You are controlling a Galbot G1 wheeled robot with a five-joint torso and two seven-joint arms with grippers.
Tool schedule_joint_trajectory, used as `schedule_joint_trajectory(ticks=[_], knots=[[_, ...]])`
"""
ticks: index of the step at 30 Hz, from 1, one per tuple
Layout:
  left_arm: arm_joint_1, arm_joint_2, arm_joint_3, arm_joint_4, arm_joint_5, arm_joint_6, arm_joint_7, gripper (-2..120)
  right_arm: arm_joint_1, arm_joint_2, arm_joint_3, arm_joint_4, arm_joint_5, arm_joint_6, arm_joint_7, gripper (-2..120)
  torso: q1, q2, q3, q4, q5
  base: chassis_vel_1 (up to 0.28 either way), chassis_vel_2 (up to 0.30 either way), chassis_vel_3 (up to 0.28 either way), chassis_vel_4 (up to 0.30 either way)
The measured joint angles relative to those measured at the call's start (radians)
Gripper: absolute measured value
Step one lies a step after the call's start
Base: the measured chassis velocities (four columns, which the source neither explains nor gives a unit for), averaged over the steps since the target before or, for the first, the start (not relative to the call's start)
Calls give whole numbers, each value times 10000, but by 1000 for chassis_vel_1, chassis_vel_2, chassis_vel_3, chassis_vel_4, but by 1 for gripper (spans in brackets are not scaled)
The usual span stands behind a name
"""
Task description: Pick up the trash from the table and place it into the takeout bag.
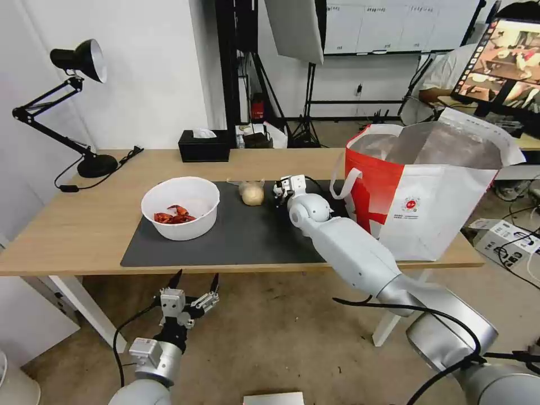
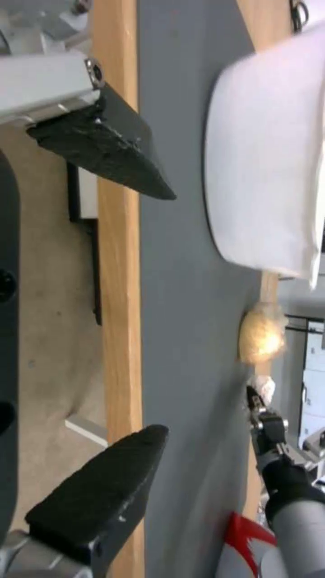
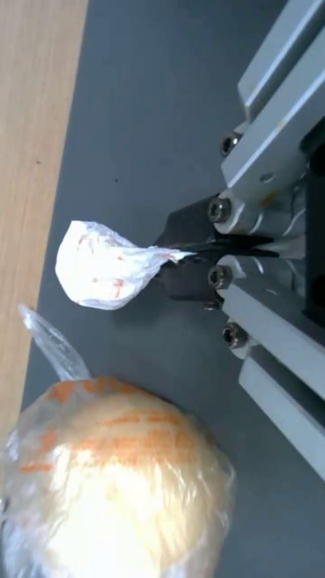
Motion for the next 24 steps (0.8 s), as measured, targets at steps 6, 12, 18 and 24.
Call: schedule_joint_trajectory(ticks=[6, 12, 18, 24], knots=[[-469, 558, -36, -253, -522, 303, -178, 100, -117, -308, -194, 729, 49, 109, 165, 0, 2, -1, 1, -3, 1, 0, 0, 0, 0], [-189, 554, -403, -566, -663, 333, -215, 100, -419, -710, -318, 2072, -272, 632, 1198, 0, 1, -1, 1, -2, 1, 0, 0, 0, 0], [139, 498, -690, -722, -608, 308, -189, 100, -438, -1014, -589, 3200, -380, 1029, 2303, 0, -1, 0, 0, -2, 0, 0, 0, 0, 0], [326, 467, -791, -764, -590, 279, -169, 100, -351, -1184, -753, 4205, -331, 1524, 3622, 0, -1, 0, 0, -1, 0, 0, 0, 0, 0]])
